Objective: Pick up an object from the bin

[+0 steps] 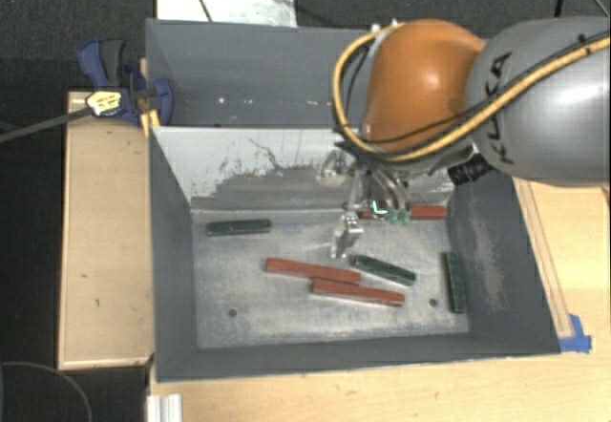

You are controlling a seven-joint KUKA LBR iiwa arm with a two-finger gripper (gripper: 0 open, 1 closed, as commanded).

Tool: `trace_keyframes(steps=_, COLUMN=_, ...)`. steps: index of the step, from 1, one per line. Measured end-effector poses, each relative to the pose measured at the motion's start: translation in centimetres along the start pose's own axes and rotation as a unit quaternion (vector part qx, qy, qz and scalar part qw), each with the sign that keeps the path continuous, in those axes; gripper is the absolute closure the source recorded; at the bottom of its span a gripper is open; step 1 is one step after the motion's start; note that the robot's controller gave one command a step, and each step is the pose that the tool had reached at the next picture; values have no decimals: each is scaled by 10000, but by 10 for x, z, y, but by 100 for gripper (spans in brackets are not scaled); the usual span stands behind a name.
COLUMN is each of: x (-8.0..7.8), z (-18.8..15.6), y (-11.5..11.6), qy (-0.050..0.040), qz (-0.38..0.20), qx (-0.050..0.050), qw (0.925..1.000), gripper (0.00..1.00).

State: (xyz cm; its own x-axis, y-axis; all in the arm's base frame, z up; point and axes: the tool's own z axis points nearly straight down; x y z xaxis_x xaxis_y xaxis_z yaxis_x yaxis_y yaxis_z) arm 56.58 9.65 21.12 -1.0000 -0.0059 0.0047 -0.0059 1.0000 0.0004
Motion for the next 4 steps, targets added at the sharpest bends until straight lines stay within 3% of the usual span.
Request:
trace_keyframes(steps=1, x=-2, z=-4, y=-1, qy=-40, qz=12, qx=-4, qw=10000, gripper=0)
trace_keyframes(steps=2, x=1, z=49, y=3, qy=-61, qz=389, qx=-9, qw=9992, gripper=0)
trace_keyframes(steps=3, x=47, z=136, y=11, qy=-55, qz=-265, qx=-12, qw=9996, gripper=100)
trace_keyframes(steps=4, x=47, z=136, y=11, qy=-55, qz=-259, qx=-12, qw=9996, gripper=100)
